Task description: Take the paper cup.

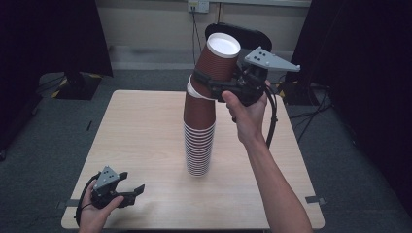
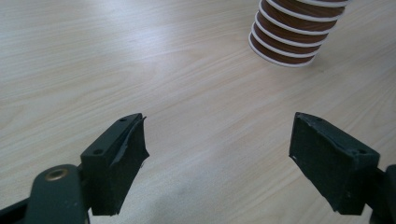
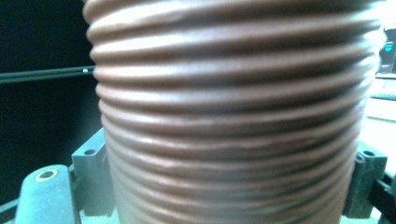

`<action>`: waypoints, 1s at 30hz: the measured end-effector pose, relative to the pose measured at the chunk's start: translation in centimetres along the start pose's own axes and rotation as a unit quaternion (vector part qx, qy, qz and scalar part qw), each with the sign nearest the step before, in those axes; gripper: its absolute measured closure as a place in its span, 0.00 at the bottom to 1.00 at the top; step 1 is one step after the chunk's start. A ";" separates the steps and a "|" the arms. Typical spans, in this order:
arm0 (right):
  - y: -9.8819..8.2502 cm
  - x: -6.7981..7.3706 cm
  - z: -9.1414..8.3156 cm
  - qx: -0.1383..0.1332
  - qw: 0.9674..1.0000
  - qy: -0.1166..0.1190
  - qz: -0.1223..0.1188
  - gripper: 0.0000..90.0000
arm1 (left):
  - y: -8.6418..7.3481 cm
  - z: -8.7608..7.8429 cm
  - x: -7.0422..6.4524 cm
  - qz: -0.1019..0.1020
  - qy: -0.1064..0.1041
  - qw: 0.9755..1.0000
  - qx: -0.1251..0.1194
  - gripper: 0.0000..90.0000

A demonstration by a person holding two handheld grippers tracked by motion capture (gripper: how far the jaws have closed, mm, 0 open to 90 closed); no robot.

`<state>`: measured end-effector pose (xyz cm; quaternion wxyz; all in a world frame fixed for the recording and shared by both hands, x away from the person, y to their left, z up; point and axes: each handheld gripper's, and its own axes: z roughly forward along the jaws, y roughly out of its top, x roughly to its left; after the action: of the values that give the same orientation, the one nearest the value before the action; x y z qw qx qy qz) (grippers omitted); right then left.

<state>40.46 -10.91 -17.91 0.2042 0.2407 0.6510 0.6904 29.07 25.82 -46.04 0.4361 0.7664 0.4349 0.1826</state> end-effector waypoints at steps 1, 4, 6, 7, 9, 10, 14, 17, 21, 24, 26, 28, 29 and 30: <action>0.1 0.0 -0.1 0.000 1.000 -0.002 0.000 0.16 | 0.0 0.0 0.0 -0.001 0.000 1.000 0.000 0.21; 0.5 -0.3 -0.6 -0.002 1.000 -0.010 -0.005 0.16 | 0.0 0.1 0.0 0.000 -0.001 1.000 0.001 0.21; 0.6 -0.6 -1.0 -0.002 1.000 -0.014 -0.006 0.16 | 0.0 0.0 0.0 0.001 0.000 1.000 0.001 0.21; 0.6 -0.7 -1.2 -0.003 1.000 -0.018 -0.004 0.16 | 0.0 0.0 0.0 0.001 0.000 1.000 0.001 0.21; 0.6 -0.9 -1.5 -0.004 1.000 -0.022 -0.005 0.16 | 0.0 0.1 0.0 0.000 -0.001 1.000 0.001 0.21; 0.6 -1.0 -1.7 -0.002 1.000 -0.025 -0.004 0.16 | 0.0 0.1 -0.1 0.001 0.000 1.000 0.001 0.21; 0.4 -1.5 -2.3 0.003 0.999 -0.033 -0.005 0.16 | 0.0 0.1 -0.2 0.007 -0.002 1.000 0.001 0.21; 0.3 -1.8 -2.9 0.008 0.999 -0.043 -0.003 0.16 | 0.1 0.1 -0.3 0.008 -0.003 1.000 -0.003 0.21; 0.3 -2.3 -3.8 0.009 0.999 -0.051 -0.006 0.16 | 0.1 -0.1 -0.4 0.008 -0.001 1.000 -0.009 0.21; 0.1 -2.7 -4.8 0.007 0.998 -0.059 -0.002 0.16 | 0.1 -0.1 -0.4 0.007 0.002 1.000 -0.007 0.21; -0.2 -3.0 -5.4 0.008 0.998 -0.065 0.002 0.16 | 0.1 0.0 -0.4 0.007 0.002 1.000 -0.005 0.21; -0.6 -3.3 -5.9 0.010 0.997 -0.072 0.005 0.17 | 0.1 0.0 -0.5 0.010 0.001 1.000 -0.005 0.21; -0.8 -3.5 -6.1 0.011 0.997 -0.074 0.006 0.17 | 0.1 0.1 -0.6 0.013 0.002 1.000 -0.006 0.21; -1.0 -3.7 -6.2 0.013 0.997 -0.075 0.008 0.17 | 0.2 0.1 -0.6 0.016 0.000 1.000 -0.006 0.21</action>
<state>39.63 -18.01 -19.41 0.2441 0.2997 0.6406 0.6634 28.89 25.23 -45.85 0.4379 0.7703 0.4217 0.1926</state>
